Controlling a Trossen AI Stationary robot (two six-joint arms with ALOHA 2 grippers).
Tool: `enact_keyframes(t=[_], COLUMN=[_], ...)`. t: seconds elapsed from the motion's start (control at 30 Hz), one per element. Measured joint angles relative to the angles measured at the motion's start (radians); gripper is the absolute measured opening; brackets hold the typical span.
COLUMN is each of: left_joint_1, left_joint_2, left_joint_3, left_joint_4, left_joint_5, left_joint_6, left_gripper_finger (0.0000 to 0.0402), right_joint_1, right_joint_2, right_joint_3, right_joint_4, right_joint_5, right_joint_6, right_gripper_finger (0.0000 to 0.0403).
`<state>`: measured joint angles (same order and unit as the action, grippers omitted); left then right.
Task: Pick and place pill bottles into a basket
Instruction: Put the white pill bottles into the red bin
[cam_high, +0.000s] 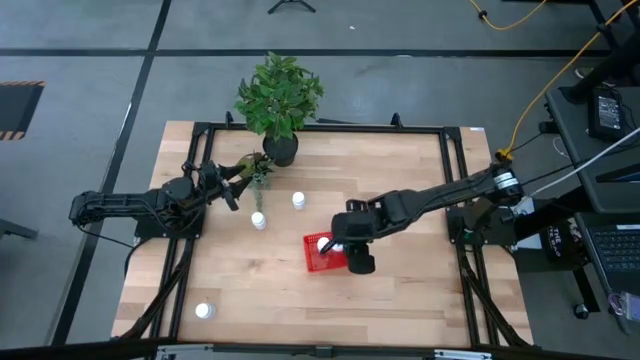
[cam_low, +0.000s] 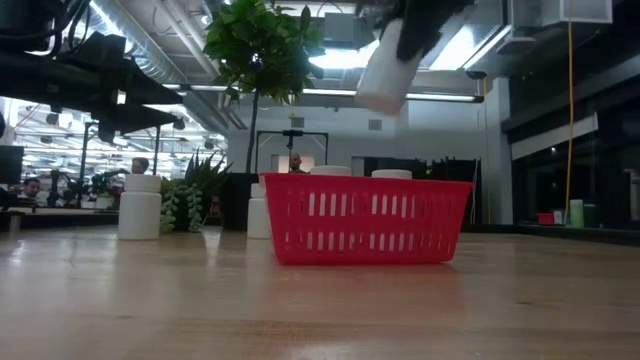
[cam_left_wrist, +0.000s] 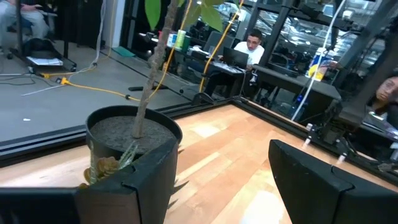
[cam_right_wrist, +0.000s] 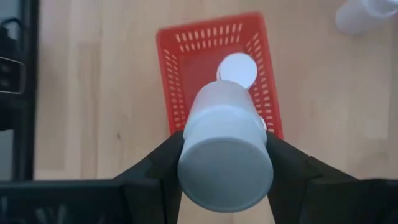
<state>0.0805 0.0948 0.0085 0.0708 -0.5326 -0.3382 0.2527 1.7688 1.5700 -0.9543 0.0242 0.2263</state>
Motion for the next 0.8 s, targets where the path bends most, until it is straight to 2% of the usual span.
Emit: enact_keyframes(t=[0.13,0.3,0.8], left_joint_1=[0.000,0.000,0.000], left_joint_2=[0.000,0.000,0.000], left_joint_3=[0.000,0.000,0.000], left_joint_4=[0.000,0.000,0.000], left_joint_5=[-0.013,-0.006,-0.003], left_joint_6=[0.001,0.019,0.098], left_gripper_finger=[0.0246,0.0246,0.0246], right_joint_1=[0.001,0.016,0.027], right_joint_2=[0.056,0.106,0.135], right_joint_3=[0.000,0.000,0.000], right_joint_4=[0.000,0.000,-0.003], right_joint_5=[-0.007,-0.055,-0.053], right_joint_6=[0.016,0.115,0.296], right_gripper_finger=[0.0165,0.0165,0.0165])
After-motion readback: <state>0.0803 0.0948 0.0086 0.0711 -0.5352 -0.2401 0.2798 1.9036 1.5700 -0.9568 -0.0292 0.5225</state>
